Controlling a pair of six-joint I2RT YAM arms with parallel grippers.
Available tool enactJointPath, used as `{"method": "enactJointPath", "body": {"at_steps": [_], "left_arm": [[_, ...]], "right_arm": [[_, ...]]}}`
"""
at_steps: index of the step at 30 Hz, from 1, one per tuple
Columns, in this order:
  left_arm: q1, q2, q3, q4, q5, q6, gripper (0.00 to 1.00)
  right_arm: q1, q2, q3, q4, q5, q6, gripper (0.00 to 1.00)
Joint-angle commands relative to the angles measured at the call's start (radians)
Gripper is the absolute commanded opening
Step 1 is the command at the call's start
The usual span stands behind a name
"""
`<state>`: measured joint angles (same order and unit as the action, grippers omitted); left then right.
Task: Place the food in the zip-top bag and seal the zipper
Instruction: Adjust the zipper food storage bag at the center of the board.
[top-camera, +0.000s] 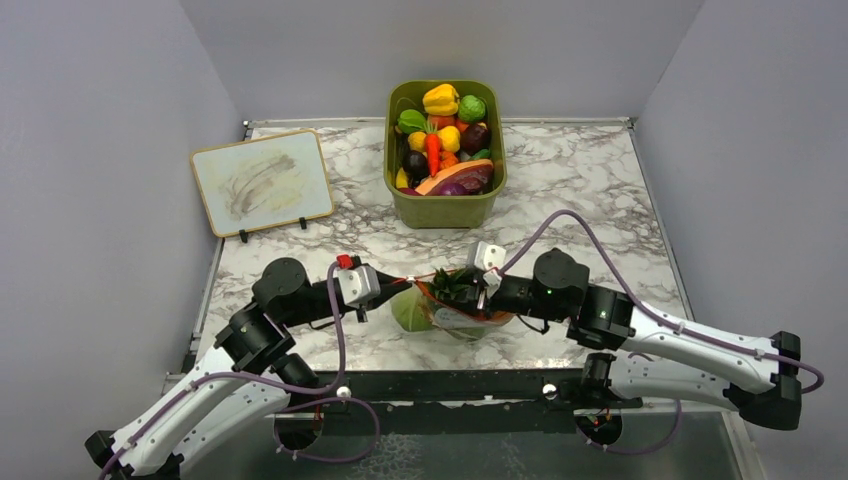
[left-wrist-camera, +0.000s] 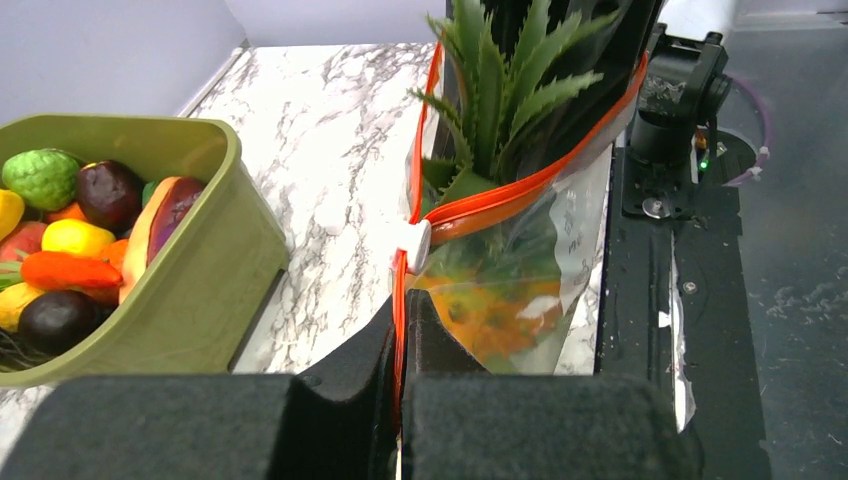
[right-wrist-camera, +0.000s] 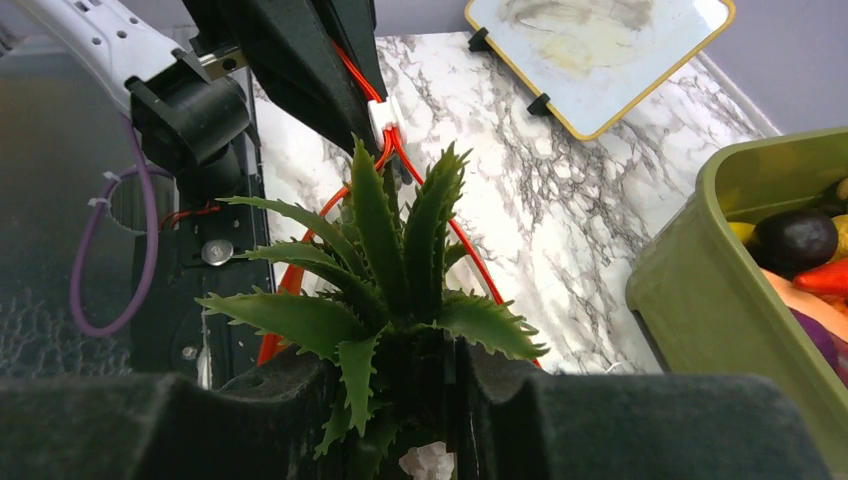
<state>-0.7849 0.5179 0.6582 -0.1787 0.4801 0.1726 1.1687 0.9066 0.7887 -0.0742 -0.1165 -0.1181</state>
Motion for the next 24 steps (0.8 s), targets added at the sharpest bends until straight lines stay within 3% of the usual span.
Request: {"method": "enactJointPath", "body": {"at_steps": [1, 7, 13, 24], "left_arm": [[0.001, 0.018, -0.012, 0.003, -0.023, 0.036, 0.0], [0.002, 0.033, 0.02, 0.012, 0.003, 0.054, 0.0], [0.001, 0.036, 0.045, 0.02, 0.037, 0.057, 0.0], [0.001, -0.001, 0.018, 0.017, -0.012, 0.068, 0.0]], "right_arm": [[0.006, -0.048, 0.049, -0.091, -0.04, -0.017, 0.01], [0.005, 0.111, 0.254, -0.387, -0.055, -0.083, 0.01], [0.006, 0.286, 0.404, -0.682, 0.045, -0.032, 0.01], [0.005, 0.402, 0.443, -0.823, 0.062, 0.044, 0.01]]}}
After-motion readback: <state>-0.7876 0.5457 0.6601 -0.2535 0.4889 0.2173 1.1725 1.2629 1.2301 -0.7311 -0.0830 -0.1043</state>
